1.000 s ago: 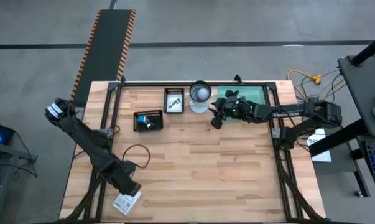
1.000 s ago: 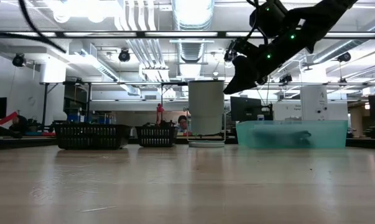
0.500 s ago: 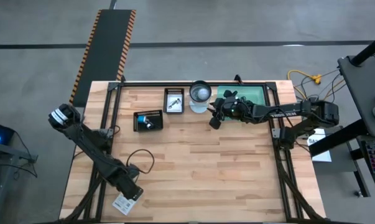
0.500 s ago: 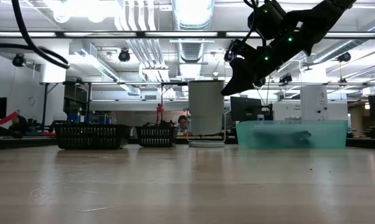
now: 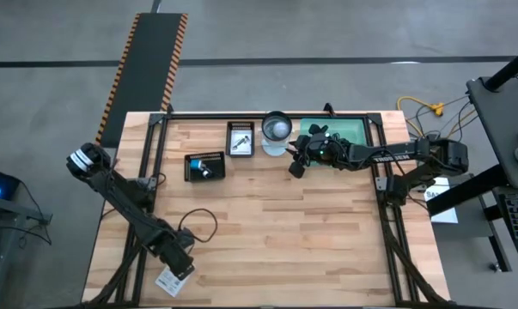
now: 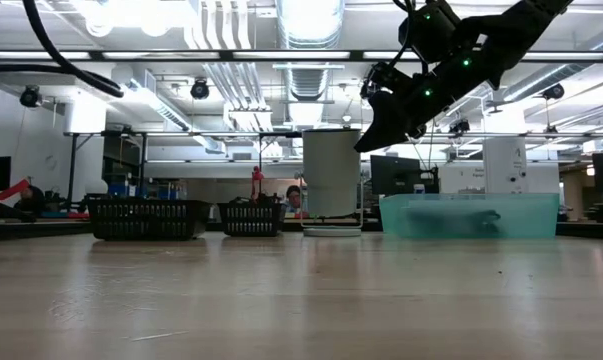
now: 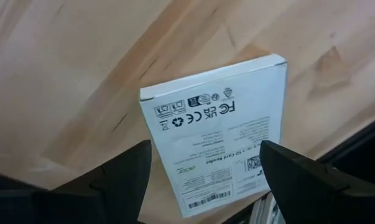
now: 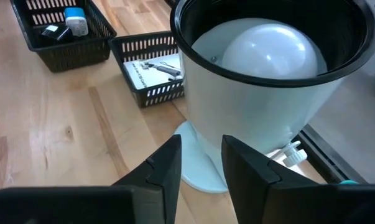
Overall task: Pick and place items into bin
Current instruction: Put the white box into the top black bin
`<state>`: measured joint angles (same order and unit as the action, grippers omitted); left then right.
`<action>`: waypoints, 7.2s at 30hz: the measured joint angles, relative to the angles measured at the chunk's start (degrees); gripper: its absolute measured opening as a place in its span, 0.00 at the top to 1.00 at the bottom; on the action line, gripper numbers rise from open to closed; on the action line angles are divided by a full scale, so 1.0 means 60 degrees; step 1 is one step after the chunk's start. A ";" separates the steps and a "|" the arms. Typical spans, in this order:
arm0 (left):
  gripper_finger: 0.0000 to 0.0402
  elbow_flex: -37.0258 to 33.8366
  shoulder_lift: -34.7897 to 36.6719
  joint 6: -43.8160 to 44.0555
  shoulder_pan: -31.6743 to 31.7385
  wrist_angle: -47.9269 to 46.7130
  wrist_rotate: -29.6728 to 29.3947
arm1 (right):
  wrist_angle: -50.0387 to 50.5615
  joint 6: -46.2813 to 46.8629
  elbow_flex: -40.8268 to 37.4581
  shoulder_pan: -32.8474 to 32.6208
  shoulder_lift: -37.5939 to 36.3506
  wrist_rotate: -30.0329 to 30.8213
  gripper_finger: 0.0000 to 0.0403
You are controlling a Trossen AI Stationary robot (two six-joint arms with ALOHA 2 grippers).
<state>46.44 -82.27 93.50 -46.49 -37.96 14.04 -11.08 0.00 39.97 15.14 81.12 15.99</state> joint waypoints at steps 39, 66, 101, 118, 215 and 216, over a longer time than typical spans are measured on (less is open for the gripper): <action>0.54 -0.1606 0.0028 -0.9049 0.0126 0.2407 -0.0324 | 0.0009 0.1080 0.0000 -0.0004 -0.0004 0.0004 0.76; 0.98 -0.2481 0.0005 -0.9155 0.0195 0.4027 0.1349 | 0.0006 0.1075 -0.0004 -0.0003 -0.0007 0.0004 0.78; 1.00 -0.2430 0.2407 -0.9230 0.1375 0.2414 0.0809 | 0.0009 0.0972 -0.0005 -0.0002 -0.0007 0.0004 0.82; 1.00 -0.0972 0.4804 -0.9684 0.1758 -0.0966 -0.2472 | 0.0022 0.0982 -0.0004 -0.0004 -0.0007 0.0000 0.82; 1.00 -0.4626 0.1564 0.0281 0.0610 0.5262 -0.2427 | 0.0610 -0.9735 0.8604 -0.4958 0.8083 -0.4642 0.64; 1.00 -0.4626 0.1563 0.0295 0.0610 0.5269 -0.2639 | 0.0613 -0.9708 0.8604 -0.4958 0.8083 -0.4598 0.65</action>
<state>18.68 -72.89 95.27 -42.83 -6.35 -1.79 -7.41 -58.25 91.59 -14.61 129.62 -11.60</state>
